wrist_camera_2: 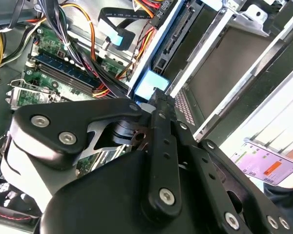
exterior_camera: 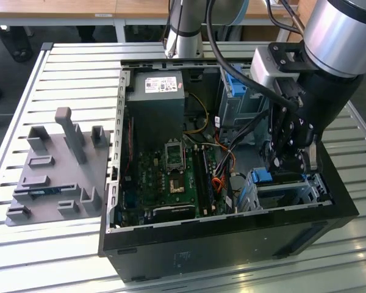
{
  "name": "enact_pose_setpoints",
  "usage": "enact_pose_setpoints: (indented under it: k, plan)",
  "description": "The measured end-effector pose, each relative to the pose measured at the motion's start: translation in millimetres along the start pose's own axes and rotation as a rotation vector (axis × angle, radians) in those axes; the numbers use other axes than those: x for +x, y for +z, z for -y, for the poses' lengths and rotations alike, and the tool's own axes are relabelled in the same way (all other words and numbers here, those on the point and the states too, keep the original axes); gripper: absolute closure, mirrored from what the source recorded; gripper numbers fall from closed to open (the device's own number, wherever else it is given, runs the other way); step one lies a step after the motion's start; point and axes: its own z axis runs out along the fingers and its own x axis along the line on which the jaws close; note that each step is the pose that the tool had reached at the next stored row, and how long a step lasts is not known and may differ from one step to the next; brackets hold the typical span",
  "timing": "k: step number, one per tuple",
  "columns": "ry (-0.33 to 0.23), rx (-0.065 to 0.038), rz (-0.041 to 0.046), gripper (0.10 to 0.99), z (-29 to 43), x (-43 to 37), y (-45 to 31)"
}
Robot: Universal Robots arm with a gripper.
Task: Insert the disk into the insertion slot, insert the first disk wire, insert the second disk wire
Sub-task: 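Insert the disk into the insertion slot, then insert the first disk wire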
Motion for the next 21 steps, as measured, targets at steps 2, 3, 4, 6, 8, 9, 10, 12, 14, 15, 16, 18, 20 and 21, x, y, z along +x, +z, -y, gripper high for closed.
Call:
enact_pose_setpoints:
  k: [2,3,4,6,8,9,10,12,14,15,16,18,20,21]
  plan:
    - [0.000,0.000,-0.0001,0.980,0.0,0.0,0.4]
    - [0.000,0.000,-0.0001,0.980,0.0,0.0,0.5]
    - [0.000,0.000,0.0000,0.980,0.1,0.0,0.7]
    - [0.000,0.000,-0.0001,0.980,0.2,0.0,0.8]
    - [0.000,0.000,-0.0001,0.980,0.5,0.0,0.9]
    - [0.000,0.000,0.0001,0.980,0.9,0.0,1.0]
    - [0.000,0.000,0.0002,0.980,1.5,0.0,1.1]
    - [0.000,0.000,0.0000,0.980,2.8,-0.1,1.0]
    - [0.000,0.000,0.0001,0.980,4.9,-0.1,1.0]
    - [0.000,0.000,0.0000,0.980,6.0,-0.1,1.0]
    - [0.000,0.000,0.0000,0.980,7.2,-0.1,0.9]
    - [0.000,0.000,0.0000,0.980,9.9,-0.2,0.9]
    - [0.000,0.000,0.0000,0.980,11.9,-0.3,0.9]
    - [0.000,0.000,0.0000,0.980,14.0,-0.3,0.9]
